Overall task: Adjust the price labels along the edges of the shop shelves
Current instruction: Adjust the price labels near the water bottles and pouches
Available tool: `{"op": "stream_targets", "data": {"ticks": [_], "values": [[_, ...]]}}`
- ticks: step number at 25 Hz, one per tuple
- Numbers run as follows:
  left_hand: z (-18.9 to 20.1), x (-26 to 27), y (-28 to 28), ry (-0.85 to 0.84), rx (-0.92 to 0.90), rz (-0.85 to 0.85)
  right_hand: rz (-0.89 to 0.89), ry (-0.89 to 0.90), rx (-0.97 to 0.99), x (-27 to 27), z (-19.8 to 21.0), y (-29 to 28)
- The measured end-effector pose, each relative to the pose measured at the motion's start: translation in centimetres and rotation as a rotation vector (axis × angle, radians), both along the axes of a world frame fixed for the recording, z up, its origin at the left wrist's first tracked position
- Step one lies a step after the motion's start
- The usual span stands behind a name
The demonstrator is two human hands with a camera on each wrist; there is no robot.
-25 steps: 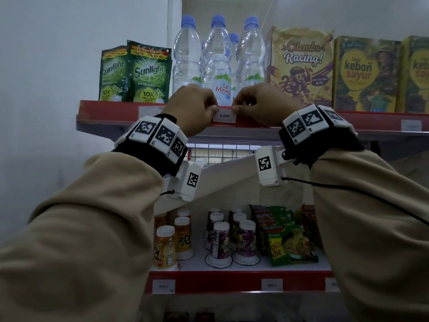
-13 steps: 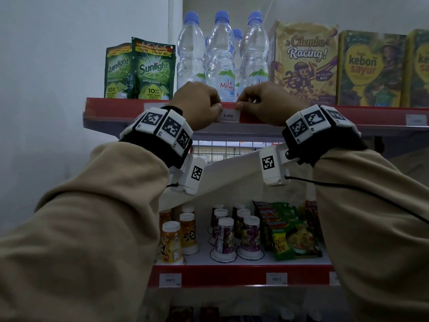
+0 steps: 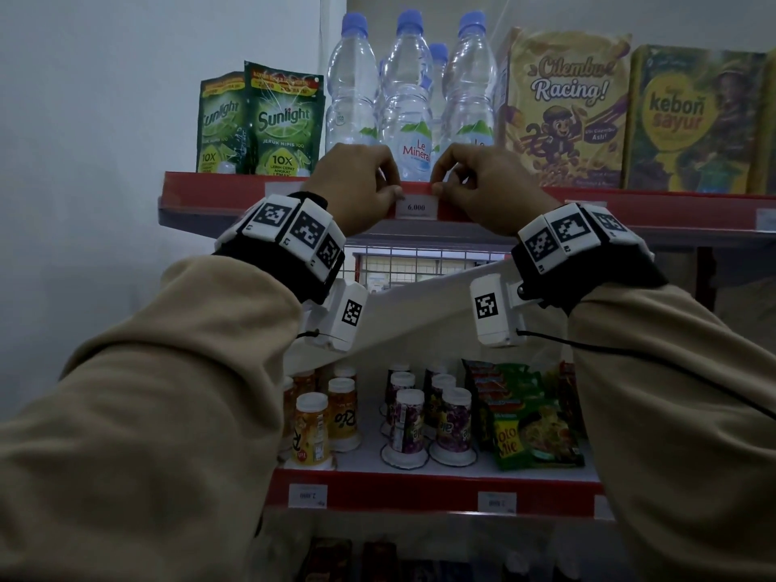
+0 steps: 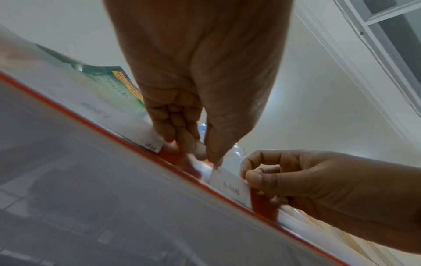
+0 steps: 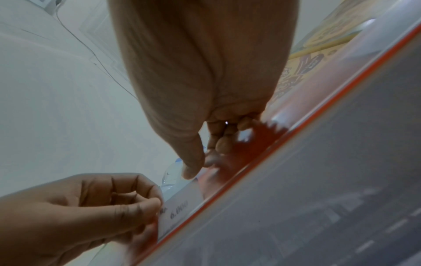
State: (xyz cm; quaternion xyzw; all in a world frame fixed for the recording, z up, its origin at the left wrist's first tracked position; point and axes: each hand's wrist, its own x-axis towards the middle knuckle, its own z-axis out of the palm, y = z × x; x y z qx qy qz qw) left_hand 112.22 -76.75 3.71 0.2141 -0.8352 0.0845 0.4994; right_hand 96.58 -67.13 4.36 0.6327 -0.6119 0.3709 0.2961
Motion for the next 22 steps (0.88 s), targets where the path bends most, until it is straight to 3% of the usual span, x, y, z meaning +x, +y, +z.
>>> {"op": "stream_targets", "data": {"ticks": [5, 10, 17, 22], "values": [[-0.3, 0.0, -0.2, 0.019, -0.025, 0.016, -0.139, 0.097, -0.010, 0.3, -0.5, -0.7], [-1.0, 1.2, -0.5, -0.019, -0.120, 0.178, -0.170, 0.143, -0.006, 1.8, -0.8, -1.5], [-1.4, 7.6, -2.7, 0.025, -0.120, 0.009, -0.203, 0.152, 0.027, 7.0, -0.5, -4.3], [-1.9, 12.0, -5.5, 0.036, -0.087, 0.269, -0.194, 0.173, -0.022, 10.3, -1.1, -6.8]]}}
